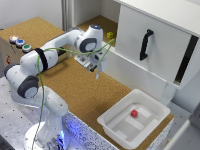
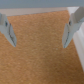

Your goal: Pick up the pink block

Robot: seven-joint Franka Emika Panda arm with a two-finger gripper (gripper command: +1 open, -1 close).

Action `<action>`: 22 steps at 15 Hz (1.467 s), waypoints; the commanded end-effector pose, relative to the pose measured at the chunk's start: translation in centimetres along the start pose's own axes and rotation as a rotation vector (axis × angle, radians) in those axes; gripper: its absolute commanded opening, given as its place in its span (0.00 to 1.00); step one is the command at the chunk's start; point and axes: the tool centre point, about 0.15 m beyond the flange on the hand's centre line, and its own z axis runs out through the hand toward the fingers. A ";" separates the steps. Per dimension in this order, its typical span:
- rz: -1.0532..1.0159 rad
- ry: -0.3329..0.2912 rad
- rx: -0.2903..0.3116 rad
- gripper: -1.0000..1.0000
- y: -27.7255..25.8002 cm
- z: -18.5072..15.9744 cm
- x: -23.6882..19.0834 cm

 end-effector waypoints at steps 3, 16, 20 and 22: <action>-0.004 -0.044 0.047 1.00 13.0 3.0 0.9; -0.148 0.015 0.066 1.00 22.8 12.7 5.4; -0.177 0.052 0.060 1.00 23.5 13.9 7.3; -0.200 0.055 0.069 1.00 23.6 15.1 8.8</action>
